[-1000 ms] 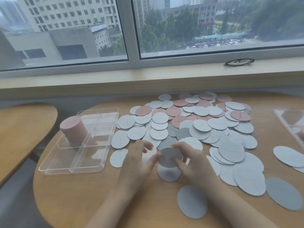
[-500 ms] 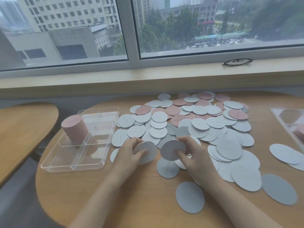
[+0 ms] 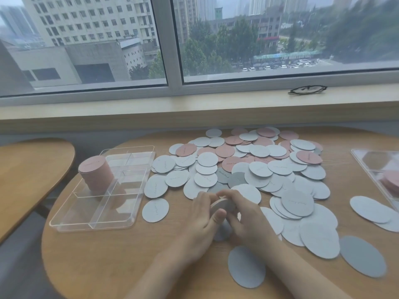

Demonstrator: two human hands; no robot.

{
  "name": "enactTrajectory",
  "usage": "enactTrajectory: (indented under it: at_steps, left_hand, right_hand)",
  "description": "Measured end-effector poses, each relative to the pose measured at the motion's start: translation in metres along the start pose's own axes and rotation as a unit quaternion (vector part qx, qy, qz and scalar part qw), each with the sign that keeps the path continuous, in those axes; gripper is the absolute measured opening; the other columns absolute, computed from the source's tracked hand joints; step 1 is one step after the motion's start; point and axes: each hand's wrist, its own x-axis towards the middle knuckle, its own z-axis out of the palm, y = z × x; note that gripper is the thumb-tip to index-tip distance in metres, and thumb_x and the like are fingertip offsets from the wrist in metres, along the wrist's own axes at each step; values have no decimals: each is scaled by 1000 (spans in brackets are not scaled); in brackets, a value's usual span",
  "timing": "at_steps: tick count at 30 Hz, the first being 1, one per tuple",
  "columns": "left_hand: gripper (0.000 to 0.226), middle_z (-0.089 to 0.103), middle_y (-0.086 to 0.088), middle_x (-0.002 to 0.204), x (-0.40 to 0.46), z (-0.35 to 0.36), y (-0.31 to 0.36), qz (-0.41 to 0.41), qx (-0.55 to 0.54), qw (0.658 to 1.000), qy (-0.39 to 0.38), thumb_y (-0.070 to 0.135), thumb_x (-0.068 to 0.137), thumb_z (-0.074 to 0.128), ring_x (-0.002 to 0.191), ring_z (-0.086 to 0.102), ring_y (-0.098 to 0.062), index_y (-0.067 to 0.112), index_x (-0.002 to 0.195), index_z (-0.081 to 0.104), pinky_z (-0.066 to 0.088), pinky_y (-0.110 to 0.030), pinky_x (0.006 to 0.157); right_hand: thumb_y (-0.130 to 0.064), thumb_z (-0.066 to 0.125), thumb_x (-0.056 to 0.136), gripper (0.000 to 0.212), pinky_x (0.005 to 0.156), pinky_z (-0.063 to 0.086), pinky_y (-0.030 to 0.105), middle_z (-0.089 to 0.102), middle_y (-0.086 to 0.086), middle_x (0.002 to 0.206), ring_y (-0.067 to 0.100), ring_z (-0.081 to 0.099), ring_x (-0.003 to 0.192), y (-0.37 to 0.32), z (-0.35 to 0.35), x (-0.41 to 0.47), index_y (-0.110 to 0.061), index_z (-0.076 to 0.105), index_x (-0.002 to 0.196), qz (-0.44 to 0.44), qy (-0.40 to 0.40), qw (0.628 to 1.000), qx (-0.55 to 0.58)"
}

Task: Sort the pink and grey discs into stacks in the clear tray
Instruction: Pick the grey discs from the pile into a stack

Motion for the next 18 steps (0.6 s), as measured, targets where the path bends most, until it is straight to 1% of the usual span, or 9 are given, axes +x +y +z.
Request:
enactTrajectory:
  at_steps: [1, 3, 5, 6, 7, 9, 11, 13, 18]
  left_hand:
    - [63, 47, 13, 113, 1, -3, 2, 2, 17, 1000, 9, 89, 82, 25, 115, 45, -6, 39, 111, 47, 36, -21, 96]
    - [45, 51, 15, 103, 8, -17, 2, -12, 9, 997, 69, 78, 88, 38, 101, 48, -2, 37, 102, 50, 36, -18, 84]
    - [13, 56, 13, 104, 23, -37, -15, -16, 79, 984, 159, 41, 98, 55, 95, 48, -3, 30, 103, 57, 38, -22, 85]
    - [14, 57, 10, 112, 32, -50, -25, -27, 146, 972, 181, 25, 98, 57, 101, 49, -7, 25, 112, 59, 40, -27, 90]
    - [25, 56, 6, 122, 41, -61, -34, -44, 210, 960, 177, 18, 97, 58, 111, 50, -12, 21, 122, 59, 41, -31, 96]
    - [45, 47, 1, 144, 57, -81, -45, -76, 306, 941, 119, 22, 96, 61, 131, 43, -24, 19, 140, 50, 35, -35, 108]
    - [59, 38, 0, 156, 71, -89, -49, -100, 357, 927, 52, 33, 96, 62, 140, 37, -25, 21, 150, 41, 29, -37, 115]
    - [61, 41, 0, 154, 81, -91, -52, -104, 398, 911, 8, 40, 96, 61, 138, 39, -25, 23, 150, 40, 32, -38, 111]
    - [51, 47, 0, 143, 90, -99, -61, -76, 417, 906, -12, 39, 98, 60, 131, 41, -24, 22, 145, 49, 40, -38, 104]
  right_hand:
    - [-2, 63, 84, 40, 71, 39, 5, 62, -26, 93, -6, 57, 83, 1, 0, 0, -27, 62, 116, -4, 5, 1000, -14]
    - [-7, 62, 83, 36, 71, 37, 4, 63, -24, 96, -10, 54, 85, 2, 0, 0, -26, 64, 113, -13, 14, 999, -42]
    - [-10, 60, 83, 31, 72, 37, 3, 63, -23, 97, -10, 53, 86, 3, 0, 1, -26, 65, 110, -14, 23, 998, -52]
    - [-11, 61, 83, 30, 73, 37, 4, 63, -23, 98, -10, 52, 86, 3, 0, 1, -25, 65, 109, -11, 23, 998, -52]
    - [-10, 62, 84, 29, 73, 37, 4, 63, -23, 98, -9, 52, 86, 3, 0, 1, -25, 65, 109, -9, 22, 998, -52]
    - [-7, 65, 85, 29, 73, 38, 5, 61, -26, 97, -8, 52, 86, 3, -1, 1, -24, 65, 109, -5, 16, 999, -51]
    - [-5, 66, 85, 29, 71, 38, 5, 59, -30, 95, -10, 52, 85, 4, -2, 1, -24, 65, 108, 3, 15, 999, -48]
    - [-5, 67, 85, 29, 70, 37, 5, 58, -30, 94, -10, 52, 83, 4, -2, 1, -24, 65, 107, 9, 13, 999, -46]
    - [-7, 67, 87, 27, 69, 36, 5, 60, -27, 94, -8, 53, 83, 4, -2, 2, -25, 65, 107, 17, 10, 999, -40]
